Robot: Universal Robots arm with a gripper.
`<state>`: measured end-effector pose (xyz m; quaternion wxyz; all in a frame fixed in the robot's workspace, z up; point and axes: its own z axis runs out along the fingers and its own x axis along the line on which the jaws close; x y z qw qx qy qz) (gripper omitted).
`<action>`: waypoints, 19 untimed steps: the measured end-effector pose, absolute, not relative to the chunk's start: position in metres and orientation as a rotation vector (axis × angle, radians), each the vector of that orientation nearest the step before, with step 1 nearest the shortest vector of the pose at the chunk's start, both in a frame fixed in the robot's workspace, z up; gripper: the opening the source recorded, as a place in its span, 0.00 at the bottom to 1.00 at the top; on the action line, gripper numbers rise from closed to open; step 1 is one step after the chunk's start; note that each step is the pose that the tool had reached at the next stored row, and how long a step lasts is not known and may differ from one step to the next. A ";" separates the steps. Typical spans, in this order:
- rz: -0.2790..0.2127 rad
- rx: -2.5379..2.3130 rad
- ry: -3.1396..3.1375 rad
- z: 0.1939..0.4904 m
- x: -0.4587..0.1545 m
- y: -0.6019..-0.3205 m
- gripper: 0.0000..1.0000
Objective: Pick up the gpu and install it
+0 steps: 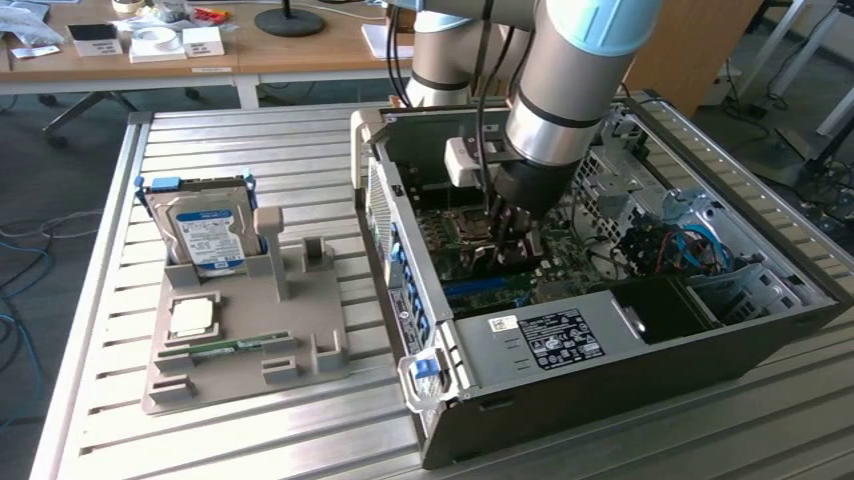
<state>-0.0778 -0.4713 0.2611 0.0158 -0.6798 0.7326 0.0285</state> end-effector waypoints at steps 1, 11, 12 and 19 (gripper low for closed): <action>0.089 -2.115 2.279 0.261 -0.078 -0.471 0.27; 0.089 -2.114 2.279 0.258 -0.078 -0.471 0.27; 0.089 -2.115 2.279 0.258 -0.078 -0.471 0.27; 0.089 -2.114 2.279 0.258 -0.079 -0.471 0.27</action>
